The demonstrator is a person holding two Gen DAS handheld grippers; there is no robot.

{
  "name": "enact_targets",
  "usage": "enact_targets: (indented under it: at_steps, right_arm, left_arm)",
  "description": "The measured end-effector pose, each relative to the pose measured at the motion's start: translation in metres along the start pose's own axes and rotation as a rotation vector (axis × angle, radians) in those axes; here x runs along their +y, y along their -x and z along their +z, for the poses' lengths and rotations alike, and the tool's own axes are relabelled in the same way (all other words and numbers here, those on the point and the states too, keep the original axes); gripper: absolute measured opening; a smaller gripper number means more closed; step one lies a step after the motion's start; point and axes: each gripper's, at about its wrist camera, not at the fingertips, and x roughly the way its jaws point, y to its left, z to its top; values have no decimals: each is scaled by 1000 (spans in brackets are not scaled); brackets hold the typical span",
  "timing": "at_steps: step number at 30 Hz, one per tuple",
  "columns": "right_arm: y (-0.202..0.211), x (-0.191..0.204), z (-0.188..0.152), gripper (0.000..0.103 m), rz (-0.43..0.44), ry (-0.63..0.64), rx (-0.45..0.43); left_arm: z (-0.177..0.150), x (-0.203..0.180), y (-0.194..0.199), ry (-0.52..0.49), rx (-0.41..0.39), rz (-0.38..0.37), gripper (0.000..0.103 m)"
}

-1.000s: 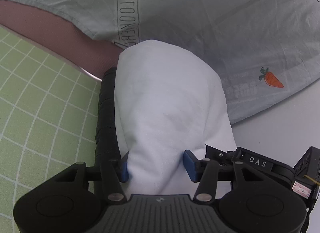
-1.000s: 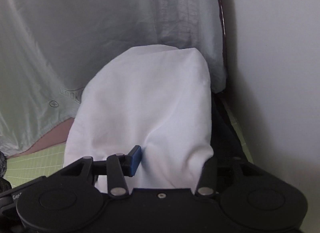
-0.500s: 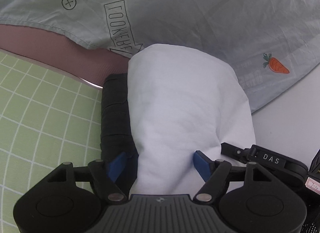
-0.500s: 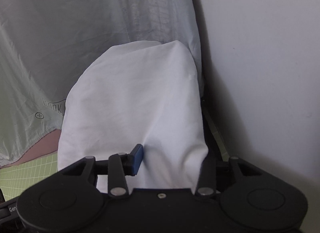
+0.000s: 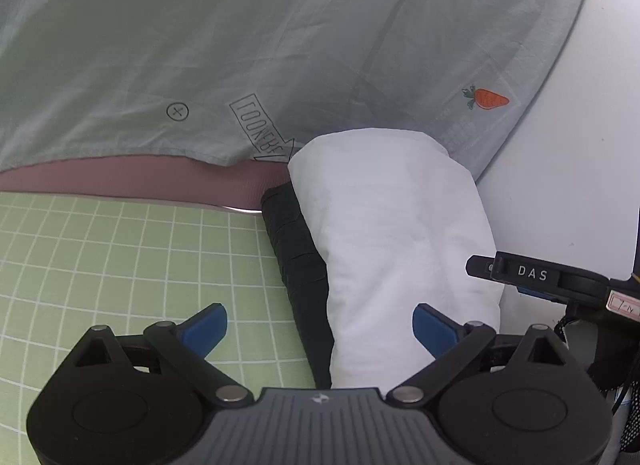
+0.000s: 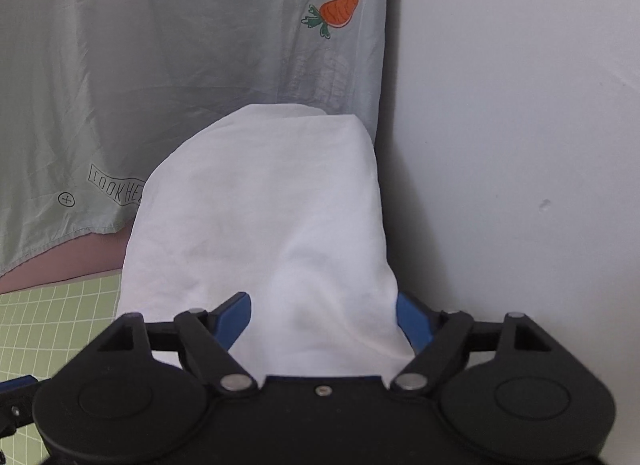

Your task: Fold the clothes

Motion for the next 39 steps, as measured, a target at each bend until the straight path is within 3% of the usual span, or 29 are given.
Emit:
enact_targets:
  at_steps: [2, 5, 12, 20, 32, 39]
  right_arm:
    - [14, 2, -6, 85, 12, -15, -7]
    - [42, 12, -19, 101, 13, -19, -38]
    - [116, 25, -57, 102, 17, -26, -85]
    - [189, 28, -107, 101, -9, -68, -85]
    - [256, 37, -187, 101, -57, -129, -31]
    - [274, 37, -203, 101, -68, -129, -24]
  left_arm:
    - [-10, -1, 22, -34, -35, 14, 103]
    - [-24, -3, 52, -88, -91, 36, 103]
    - [-55, -16, 111, -211, -112, 63, 103]
    - [-90, -17, 159, -248, -111, 30, 103]
    - [-148, -23, 202, -288, -82, -5, 103]
    - [-163, -24, 215, -279, -80, -7, 103]
